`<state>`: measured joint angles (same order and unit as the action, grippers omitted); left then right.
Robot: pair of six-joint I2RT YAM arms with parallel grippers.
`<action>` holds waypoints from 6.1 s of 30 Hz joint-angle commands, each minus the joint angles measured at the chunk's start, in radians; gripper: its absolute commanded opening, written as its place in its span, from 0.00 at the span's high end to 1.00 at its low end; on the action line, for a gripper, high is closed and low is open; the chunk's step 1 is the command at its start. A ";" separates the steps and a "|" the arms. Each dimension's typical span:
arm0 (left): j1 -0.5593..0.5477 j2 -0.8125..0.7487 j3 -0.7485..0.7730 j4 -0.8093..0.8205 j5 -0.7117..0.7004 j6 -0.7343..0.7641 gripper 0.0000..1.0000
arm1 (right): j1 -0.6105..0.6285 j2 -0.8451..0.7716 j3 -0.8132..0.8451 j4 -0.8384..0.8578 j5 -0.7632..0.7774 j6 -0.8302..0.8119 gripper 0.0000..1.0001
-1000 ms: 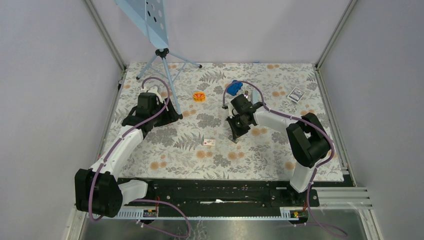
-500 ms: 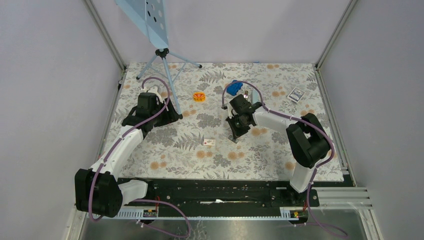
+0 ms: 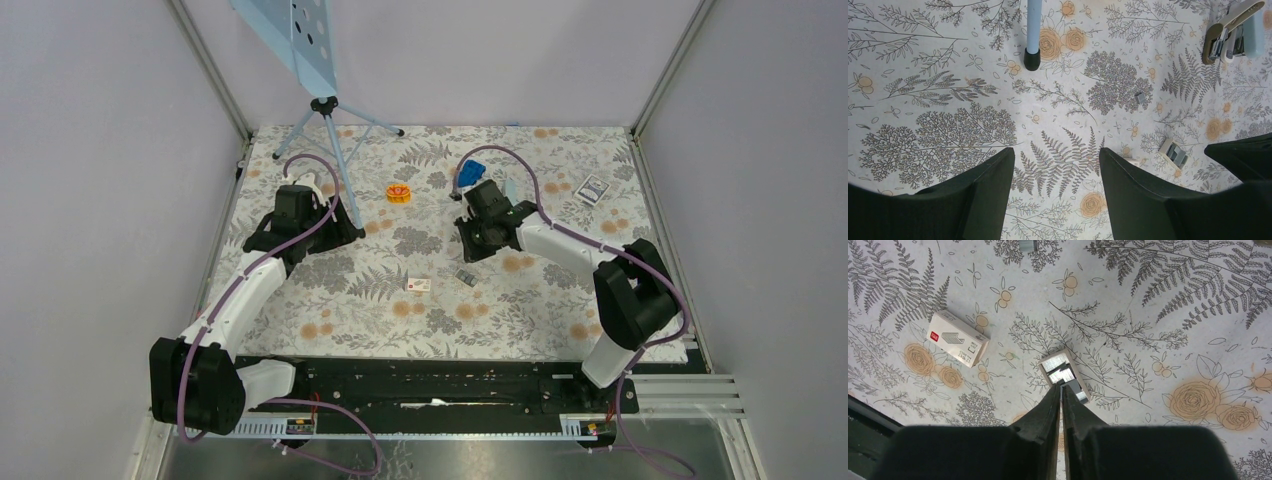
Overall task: Unload the staples from the stapler
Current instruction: Adjust the staple in the staple box, then adjust the staple box at the center of the board.
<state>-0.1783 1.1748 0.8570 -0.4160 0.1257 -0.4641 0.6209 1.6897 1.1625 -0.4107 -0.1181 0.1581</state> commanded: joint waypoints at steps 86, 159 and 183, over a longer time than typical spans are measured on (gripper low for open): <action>0.023 0.011 0.000 0.054 0.053 -0.004 0.33 | 0.084 0.167 0.060 -0.233 0.340 1.014 0.29; 0.060 -0.003 -0.008 0.069 0.111 -0.014 0.32 | 0.126 0.252 0.122 -0.234 0.396 0.845 0.36; 0.062 -0.001 -0.010 0.068 0.111 -0.013 0.32 | 0.127 0.238 0.188 -0.157 0.293 0.071 0.29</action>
<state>-0.1230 1.1973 0.8570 -0.3939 0.2214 -0.4725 0.7387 1.9331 1.2987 -0.5400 0.1917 0.3138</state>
